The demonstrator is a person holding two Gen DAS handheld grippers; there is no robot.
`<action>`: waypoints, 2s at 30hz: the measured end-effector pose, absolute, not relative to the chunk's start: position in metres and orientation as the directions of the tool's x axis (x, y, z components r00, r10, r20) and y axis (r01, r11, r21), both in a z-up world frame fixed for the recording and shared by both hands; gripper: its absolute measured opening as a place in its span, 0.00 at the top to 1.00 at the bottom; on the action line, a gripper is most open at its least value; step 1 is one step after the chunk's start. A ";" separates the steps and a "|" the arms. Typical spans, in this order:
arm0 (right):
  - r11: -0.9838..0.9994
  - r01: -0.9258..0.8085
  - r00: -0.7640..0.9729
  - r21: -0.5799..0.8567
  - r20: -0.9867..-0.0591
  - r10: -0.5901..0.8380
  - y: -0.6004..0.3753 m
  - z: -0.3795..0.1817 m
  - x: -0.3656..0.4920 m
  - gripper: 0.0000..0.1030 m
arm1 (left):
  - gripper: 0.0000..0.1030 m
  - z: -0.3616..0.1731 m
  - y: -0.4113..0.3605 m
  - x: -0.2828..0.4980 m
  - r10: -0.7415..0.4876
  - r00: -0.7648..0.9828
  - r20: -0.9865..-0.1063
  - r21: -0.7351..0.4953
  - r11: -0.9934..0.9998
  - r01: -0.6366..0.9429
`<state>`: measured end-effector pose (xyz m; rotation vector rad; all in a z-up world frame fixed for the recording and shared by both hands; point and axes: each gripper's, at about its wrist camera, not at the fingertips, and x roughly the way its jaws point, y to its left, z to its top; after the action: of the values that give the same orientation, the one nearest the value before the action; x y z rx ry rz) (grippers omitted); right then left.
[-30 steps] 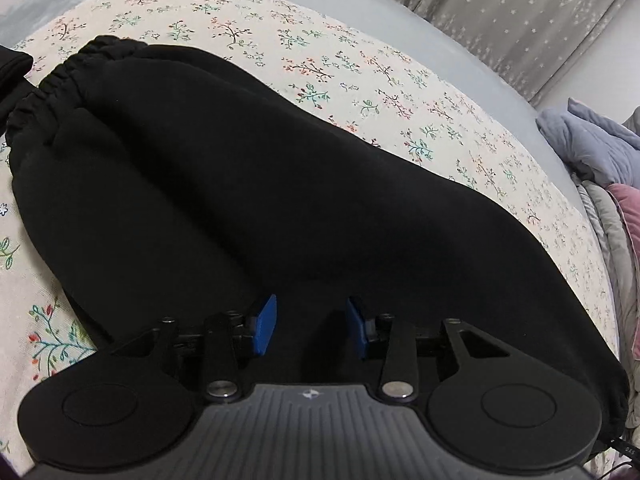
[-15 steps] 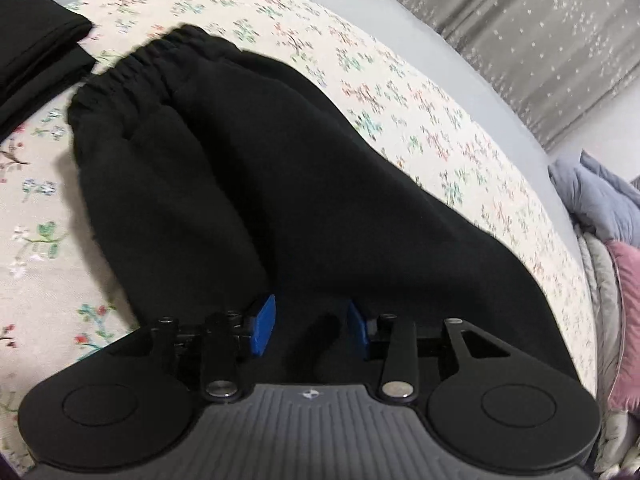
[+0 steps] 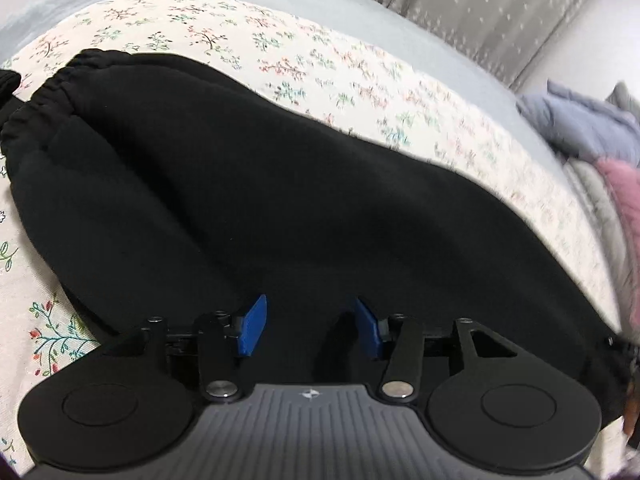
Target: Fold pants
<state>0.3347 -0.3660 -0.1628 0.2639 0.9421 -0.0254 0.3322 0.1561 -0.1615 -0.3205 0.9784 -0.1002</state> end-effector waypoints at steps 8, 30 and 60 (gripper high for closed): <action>0.958 0.287 0.602 -0.012 -0.775 -0.190 -0.375 -0.180 0.354 0.21 | 0.56 -0.158 0.157 0.336 -0.262 0.551 -0.792 -0.353 0.933 -0.064; 0.969 -0.237 0.432 0.073 -0.886 0.172 -0.169 -0.168 0.305 0.11 | 0.58 -0.148 0.169 0.319 -0.216 0.539 -0.814 -0.303 0.950 -0.077; 0.770 -0.288 0.337 0.569 -0.692 0.638 -0.175 -0.164 0.511 0.06 | 0.57 -0.142 0.197 0.333 -0.187 0.490 -0.851 -0.314 0.931 -0.189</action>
<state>0.5107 -0.1754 -0.1644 0.3775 1.0671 0.6221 0.3328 0.1973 -0.1417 -0.3934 1.0664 0.0009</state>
